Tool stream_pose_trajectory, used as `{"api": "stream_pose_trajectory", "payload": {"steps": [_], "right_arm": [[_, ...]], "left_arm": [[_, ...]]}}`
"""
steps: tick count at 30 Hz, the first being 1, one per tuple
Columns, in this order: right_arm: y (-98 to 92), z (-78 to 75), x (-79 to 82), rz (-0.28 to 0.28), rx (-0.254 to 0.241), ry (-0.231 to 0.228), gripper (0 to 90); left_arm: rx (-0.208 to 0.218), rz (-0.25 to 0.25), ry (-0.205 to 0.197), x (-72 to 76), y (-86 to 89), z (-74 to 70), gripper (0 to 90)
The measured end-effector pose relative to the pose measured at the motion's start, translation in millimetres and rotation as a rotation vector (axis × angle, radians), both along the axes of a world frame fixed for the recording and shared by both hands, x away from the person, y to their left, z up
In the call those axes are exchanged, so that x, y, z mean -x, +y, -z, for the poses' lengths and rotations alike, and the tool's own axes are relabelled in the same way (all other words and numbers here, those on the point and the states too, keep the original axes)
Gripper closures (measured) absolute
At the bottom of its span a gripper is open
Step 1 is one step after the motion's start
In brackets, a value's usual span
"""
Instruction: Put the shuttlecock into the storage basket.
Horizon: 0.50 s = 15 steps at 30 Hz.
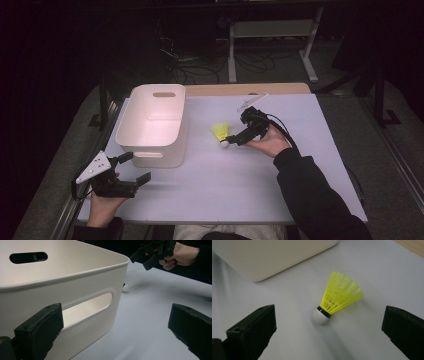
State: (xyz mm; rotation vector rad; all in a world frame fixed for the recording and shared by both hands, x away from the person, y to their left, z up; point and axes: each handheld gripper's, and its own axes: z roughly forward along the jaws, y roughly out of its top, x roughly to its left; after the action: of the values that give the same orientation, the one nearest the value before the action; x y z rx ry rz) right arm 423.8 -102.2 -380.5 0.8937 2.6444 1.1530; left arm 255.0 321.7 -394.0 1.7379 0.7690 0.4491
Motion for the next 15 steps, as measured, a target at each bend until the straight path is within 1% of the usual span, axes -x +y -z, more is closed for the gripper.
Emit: {"api": "stream_pose_trajectory", "payload": {"steps": [5,15], "right_arm": [[2.1,3.1,-2.0,0.002,0.003,0.009,0.0],[8.6,15.4,-9.1,0.017,0.016,0.034,0.0]], "left_arm": [[0.000,0.000,-0.002,0.0,0.1,0.0,0.0],[0.002,-0.001,-0.003,0.0,0.1,-0.1,0.0]]}}
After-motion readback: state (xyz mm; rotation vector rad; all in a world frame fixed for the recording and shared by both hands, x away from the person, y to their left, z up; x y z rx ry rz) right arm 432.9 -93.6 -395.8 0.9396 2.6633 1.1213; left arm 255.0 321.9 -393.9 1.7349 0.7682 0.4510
